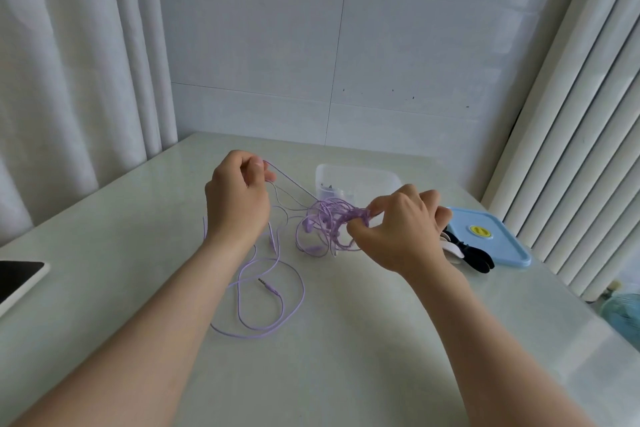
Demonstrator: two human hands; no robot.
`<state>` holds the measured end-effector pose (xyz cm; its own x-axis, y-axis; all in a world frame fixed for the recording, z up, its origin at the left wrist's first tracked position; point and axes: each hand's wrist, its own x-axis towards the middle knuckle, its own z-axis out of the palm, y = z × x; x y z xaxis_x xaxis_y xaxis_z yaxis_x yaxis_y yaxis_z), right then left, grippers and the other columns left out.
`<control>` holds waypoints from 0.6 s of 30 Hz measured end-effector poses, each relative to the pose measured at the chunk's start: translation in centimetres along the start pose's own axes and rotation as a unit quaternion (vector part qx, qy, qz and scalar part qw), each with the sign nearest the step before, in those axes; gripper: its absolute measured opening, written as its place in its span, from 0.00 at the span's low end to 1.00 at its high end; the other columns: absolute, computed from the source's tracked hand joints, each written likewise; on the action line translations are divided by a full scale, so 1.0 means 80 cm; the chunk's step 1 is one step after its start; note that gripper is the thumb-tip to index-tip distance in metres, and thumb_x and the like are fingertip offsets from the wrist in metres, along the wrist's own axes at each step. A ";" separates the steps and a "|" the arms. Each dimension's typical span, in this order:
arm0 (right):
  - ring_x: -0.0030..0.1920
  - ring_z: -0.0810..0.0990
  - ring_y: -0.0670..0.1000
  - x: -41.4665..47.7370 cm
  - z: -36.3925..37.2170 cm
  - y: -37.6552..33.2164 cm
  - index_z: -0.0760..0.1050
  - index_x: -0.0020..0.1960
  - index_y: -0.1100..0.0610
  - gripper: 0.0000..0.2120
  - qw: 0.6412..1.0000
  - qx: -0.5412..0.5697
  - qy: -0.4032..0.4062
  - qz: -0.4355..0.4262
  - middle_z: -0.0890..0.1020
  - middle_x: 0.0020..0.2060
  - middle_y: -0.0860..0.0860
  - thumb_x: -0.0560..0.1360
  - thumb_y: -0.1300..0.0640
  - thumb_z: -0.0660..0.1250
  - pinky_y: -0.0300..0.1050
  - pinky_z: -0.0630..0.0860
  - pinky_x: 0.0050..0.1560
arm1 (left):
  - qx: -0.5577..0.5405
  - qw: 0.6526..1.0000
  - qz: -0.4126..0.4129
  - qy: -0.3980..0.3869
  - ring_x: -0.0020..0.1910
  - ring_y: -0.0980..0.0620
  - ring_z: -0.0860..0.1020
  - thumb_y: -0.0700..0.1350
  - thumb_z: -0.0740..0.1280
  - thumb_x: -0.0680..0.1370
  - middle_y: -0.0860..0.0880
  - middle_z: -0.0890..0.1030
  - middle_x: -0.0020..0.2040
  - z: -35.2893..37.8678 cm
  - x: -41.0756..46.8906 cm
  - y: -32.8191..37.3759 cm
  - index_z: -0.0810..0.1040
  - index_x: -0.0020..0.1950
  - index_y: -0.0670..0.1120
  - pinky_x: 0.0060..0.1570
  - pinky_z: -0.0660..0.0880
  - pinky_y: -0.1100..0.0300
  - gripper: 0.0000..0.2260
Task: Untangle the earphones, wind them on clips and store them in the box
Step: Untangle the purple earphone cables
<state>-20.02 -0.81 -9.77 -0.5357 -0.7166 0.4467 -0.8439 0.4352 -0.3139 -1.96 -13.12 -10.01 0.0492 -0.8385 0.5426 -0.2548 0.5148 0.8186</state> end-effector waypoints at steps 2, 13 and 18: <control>0.54 0.63 0.56 0.000 0.003 -0.001 0.85 0.43 0.51 0.16 1.000 -0.008 -0.001 0.001 0.76 0.45 0.47 0.72 0.40 0.65 0.50 0.53 0.50 | 0.004 1.000 0.022 0.000 0.39 0.57 0.79 0.44 0.61 0.85 0.56 0.85 0.45 -0.001 0.000 0.000 0.81 0.50 0.45 0.46 0.75 0.55 0.10; 0.52 0.73 0.51 -0.003 0.010 -0.012 0.85 0.45 0.43 0.20 0.982 0.077 -0.025 -0.172 0.77 0.44 0.45 0.71 0.67 0.65 0.51 0.65 0.58 | -0.174 0.975 0.012 -0.141 0.26 0.53 0.68 0.45 0.66 0.85 0.49 0.80 0.37 -0.002 -0.006 0.020 0.85 0.52 0.48 0.30 0.67 0.62 0.08; 0.48 0.76 0.49 -0.010 0.014 -0.015 0.83 0.36 0.47 0.20 0.993 0.065 -0.008 -0.099 0.81 0.33 0.42 0.74 0.34 0.65 0.49 0.62 0.55 | -0.176 0.975 -0.020 -0.137 0.24 0.59 0.66 0.46 0.69 0.83 0.48 0.80 0.35 -0.008 -0.007 0.033 0.87 0.50 0.49 0.26 0.63 0.65 0.07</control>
<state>-18.54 -1.35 -10.69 -0.3586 -0.7897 0.4978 -0.9207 0.2114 -0.3280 -2.03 -11.19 -8.04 -0.2198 -0.8508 0.4773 0.0913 0.4692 0.8784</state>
